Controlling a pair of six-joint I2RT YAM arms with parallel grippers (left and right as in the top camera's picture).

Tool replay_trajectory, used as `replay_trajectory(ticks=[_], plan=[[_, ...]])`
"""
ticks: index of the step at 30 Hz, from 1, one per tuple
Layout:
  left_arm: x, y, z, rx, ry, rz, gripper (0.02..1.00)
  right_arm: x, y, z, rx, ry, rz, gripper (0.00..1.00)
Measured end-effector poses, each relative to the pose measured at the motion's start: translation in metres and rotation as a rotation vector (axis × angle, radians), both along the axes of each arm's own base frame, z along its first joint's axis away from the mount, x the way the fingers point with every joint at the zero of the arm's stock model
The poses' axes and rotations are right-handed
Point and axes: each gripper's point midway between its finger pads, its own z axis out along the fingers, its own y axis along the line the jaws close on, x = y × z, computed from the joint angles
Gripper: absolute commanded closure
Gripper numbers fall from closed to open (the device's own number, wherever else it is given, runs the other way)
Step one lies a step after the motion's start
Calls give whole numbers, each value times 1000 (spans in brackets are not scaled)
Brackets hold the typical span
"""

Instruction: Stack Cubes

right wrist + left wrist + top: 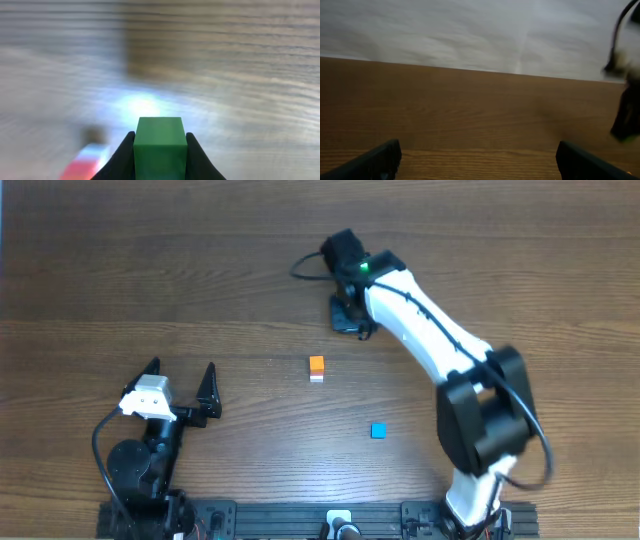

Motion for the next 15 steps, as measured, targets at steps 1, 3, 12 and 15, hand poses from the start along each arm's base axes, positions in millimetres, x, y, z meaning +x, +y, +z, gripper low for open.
replay_trajectory(ticks=[1, 3, 12, 15], plan=[[0, 0, 0, 0, 0, 0, 18, -4, 7, 12, 15, -23, 13, 989], [0, 0, 0, 0, 0, 0, 18, -16, 25, 36, 50, -68, 42, 989], [0, 0, 0, 0, 0, 0, 18, -61, 59, 49, 46, -56, 63, 989], [0, 0, 0, 0, 0, 0, 18, -65, 60, 38, 25, -30, 40, 989]])
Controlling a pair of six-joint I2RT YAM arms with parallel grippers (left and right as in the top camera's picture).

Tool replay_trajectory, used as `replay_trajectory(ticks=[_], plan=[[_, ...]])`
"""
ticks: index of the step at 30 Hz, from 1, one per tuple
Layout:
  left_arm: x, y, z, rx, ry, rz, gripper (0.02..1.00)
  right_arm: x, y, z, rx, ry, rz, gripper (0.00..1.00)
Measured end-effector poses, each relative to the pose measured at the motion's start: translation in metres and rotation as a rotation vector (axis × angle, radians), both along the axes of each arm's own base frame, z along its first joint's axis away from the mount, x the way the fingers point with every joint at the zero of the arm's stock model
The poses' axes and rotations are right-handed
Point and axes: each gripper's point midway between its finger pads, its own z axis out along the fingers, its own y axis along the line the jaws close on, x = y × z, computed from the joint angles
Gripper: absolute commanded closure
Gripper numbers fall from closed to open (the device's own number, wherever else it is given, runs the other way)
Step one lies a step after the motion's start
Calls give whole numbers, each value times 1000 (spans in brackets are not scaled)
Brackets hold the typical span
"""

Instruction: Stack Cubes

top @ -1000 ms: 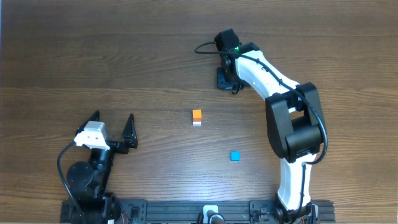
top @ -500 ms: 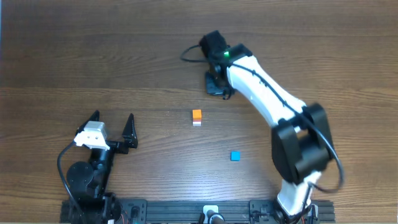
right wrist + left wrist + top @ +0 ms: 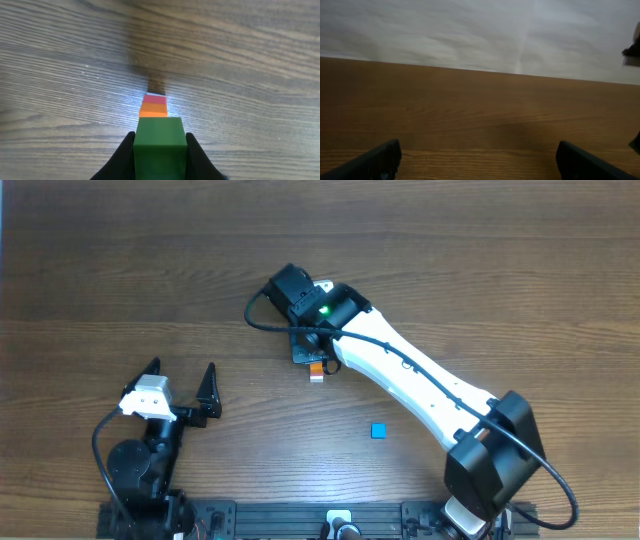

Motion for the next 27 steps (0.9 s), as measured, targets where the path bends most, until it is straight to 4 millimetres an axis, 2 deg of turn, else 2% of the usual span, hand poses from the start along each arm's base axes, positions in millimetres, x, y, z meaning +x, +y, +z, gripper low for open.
replay_trajectory(ticks=[6, 17, 27], plan=[[0, 0, 0, 0, 0, 0, 18, -3, -2, -14, -30, 38, -31, 989], [0, 0, 0, 0, 0, 0, 18, -10, 4, -17, -31, 49, -40, 989], [0, 0, 0, 0, 0, 0, 20, -11, 5, -33, -59, 82, -45, 991]])
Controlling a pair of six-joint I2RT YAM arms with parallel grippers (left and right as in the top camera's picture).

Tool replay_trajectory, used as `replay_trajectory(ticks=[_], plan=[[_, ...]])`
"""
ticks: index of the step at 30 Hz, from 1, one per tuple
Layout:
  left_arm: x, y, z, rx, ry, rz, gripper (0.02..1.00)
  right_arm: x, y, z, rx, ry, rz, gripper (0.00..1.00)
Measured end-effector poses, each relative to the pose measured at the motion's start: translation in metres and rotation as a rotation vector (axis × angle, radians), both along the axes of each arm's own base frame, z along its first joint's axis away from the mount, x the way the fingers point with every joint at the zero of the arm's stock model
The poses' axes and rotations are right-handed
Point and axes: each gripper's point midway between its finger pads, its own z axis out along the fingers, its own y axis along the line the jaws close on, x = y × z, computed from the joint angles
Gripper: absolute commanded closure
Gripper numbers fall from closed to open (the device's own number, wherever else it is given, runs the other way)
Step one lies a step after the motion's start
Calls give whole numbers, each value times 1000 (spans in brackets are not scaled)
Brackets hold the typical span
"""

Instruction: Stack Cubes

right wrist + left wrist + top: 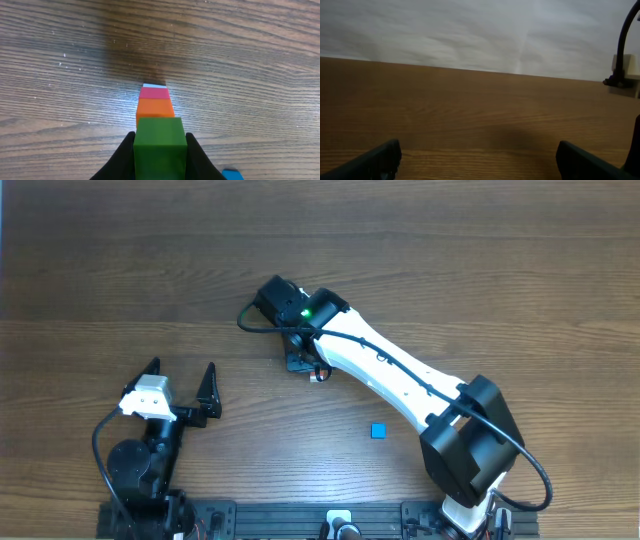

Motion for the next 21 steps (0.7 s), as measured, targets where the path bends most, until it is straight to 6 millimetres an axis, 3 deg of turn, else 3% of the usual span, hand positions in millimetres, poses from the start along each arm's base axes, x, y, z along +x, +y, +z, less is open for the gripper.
replay_trajectory(ticks=[21], plan=[[0, 0, 0, 0, 0, 0, 18, 3, 4, -7, 5, 1, -10, 978]])
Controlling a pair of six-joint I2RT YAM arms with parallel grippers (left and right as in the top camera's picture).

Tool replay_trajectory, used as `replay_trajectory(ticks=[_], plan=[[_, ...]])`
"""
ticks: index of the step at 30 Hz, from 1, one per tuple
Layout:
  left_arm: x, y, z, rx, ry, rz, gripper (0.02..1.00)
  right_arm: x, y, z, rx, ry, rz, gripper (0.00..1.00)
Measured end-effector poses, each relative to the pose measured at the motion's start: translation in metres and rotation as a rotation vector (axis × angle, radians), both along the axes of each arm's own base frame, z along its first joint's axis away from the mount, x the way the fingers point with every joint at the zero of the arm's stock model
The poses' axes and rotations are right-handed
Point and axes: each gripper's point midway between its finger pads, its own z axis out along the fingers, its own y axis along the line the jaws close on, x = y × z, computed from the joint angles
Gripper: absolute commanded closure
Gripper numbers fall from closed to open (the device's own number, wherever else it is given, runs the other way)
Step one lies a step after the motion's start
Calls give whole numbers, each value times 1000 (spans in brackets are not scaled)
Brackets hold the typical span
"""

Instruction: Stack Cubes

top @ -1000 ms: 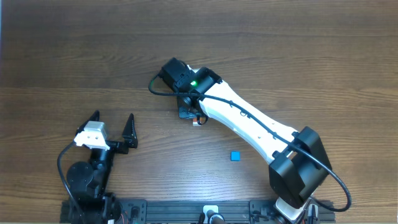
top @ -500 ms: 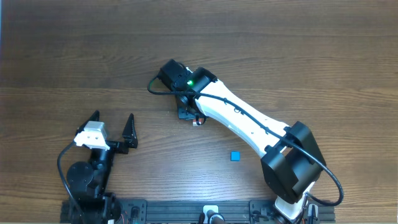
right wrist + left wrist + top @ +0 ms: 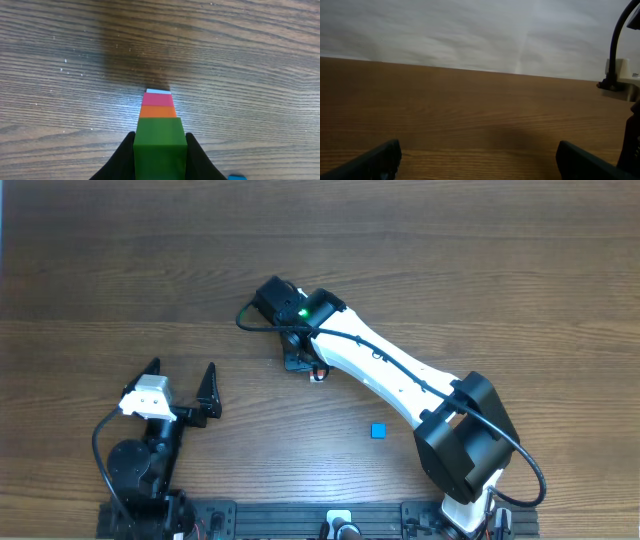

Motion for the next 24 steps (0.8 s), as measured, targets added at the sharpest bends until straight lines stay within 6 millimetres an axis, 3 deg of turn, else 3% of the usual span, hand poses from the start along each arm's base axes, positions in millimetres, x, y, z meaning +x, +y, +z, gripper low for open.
replay_trajectory(ticks=[12, 22, 24], plan=[[0, 0, 0, 0, 0, 0, 18, 0, 1, 0, 5, 3, -5, 733], [0, 0, 0, 0, 0, 0, 18, -2, 1, -4, 2, 15, -5, 625], [0, 0, 0, 0, 0, 0, 18, -2, 1, -4, 2, 16, -5, 566]])
